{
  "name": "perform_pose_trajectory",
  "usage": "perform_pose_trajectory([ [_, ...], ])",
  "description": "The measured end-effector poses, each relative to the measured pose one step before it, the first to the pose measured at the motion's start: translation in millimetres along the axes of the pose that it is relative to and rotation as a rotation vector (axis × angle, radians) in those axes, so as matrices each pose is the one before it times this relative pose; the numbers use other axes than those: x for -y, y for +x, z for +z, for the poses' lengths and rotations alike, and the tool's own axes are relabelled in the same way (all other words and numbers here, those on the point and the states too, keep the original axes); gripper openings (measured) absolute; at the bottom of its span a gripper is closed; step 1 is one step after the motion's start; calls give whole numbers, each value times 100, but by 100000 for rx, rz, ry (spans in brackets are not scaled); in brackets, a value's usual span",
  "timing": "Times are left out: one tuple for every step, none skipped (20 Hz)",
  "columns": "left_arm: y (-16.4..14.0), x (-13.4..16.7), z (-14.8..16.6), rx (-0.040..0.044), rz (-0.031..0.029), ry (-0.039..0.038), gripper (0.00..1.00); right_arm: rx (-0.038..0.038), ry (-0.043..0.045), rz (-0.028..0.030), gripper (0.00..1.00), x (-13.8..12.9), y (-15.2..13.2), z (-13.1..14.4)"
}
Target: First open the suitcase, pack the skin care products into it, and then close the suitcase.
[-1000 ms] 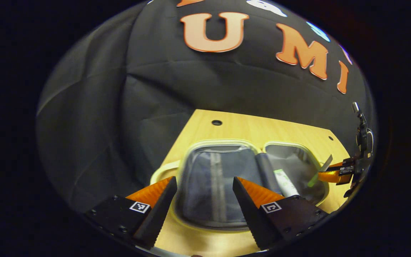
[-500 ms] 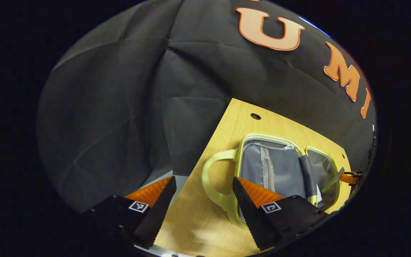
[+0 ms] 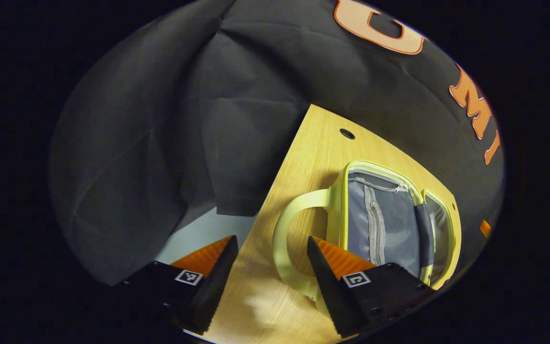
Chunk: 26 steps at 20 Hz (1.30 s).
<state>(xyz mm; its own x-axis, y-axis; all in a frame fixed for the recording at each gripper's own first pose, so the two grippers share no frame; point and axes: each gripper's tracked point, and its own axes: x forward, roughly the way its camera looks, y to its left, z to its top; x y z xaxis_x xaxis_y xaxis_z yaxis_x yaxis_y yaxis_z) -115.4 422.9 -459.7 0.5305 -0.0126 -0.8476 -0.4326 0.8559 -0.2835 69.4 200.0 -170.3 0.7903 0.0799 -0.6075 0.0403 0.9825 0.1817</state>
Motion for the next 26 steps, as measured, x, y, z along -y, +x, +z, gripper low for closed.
perform_pose_trajectory([
  [583,174,-12,-1006,-1850,-696,86,1412,80,-919,77,458,-667,385],
  [584,132,3,-1216,-1901,-1029,85,1552,-265,-987,77,602,-736,564],
  [234,232,-774,-2749,-2872,-1392,70,1800,-232,-788,77,571,-802,715],
  [278,116,-608,-2780,-1691,-1793,55,1936,15,-428,77,376,-685,654],
  [-73,290,-124,-1232,-1027,-1958,40,1795,202,-421,77,385,-556,483],
  [144,35,358,845,-858,755,26,1358,157,-221,77,346,-467,526],
  [-481,-54,289,1856,609,1041,25,1626,-220,-1018,78,470,-449,432],
  [-677,813,892,2732,-1506,305,13,1936,-175,-30,78,311,-324,586],
  [-358,546,661,2826,-350,2261,13,1599,-358,-454,77,381,-393,545],
  [-1046,-29,297,2457,2150,2292,3,1854,-343,-68,78,259,-344,498],
  [-827,644,638,2312,190,3771,3,2046,-828,-388,78,416,-264,601],
  [-588,473,1193,4087,2186,3721,2,2253,-985,-252,78,376,-302,622],
  [-804,771,780,1673,307,3590,2,2835,-1547,-432,79,407,-271,731],
  [-978,622,1086,3167,1173,2854,2,2807,-1657,-621,80,415,-150,667],
  [-1022,749,1086,2070,305,2533,2,1899,-1833,478,81,222,-316,562],
  [-1341,504,1274,3331,467,1657,2,1342,-1775,525,82,383,-258,82],
  [-1180,825,1151,2372,-250,664,2,975,-1686,870,84,147,-59,29],
  [-817,641,1180,2976,-3,281,2,972,-1375,479,84,245,-102,127],
  [-954,974,1073,2228,-415,830,2,518,-1017,1228,86,156,-17,30],
  [-345,1411,830,2471,-653,1098,2,559,-903,1054,86,218,-52,-3],
  [-536,1312,890,2331,-475,1506,2,371,-504,1087,87,198,-52,-9],
  [-360,1377,846,1987,-839,1238,2,701,-292,1160,87,221,-43,96],
  [-644,1246,1009,2141,-708,1173,2,900,-93,683,88,379,-18,148],
  [-326,1385,852,1665,-726,583,2,639,-319,1243,89,206,-130,113],
  [-502,1299,814,2101,-653,760,2,861,-423,448,89,392,7,44],
  [-334,1397,588,1652,-676,88,2,586,-358,962,89,339,-75,76],
])
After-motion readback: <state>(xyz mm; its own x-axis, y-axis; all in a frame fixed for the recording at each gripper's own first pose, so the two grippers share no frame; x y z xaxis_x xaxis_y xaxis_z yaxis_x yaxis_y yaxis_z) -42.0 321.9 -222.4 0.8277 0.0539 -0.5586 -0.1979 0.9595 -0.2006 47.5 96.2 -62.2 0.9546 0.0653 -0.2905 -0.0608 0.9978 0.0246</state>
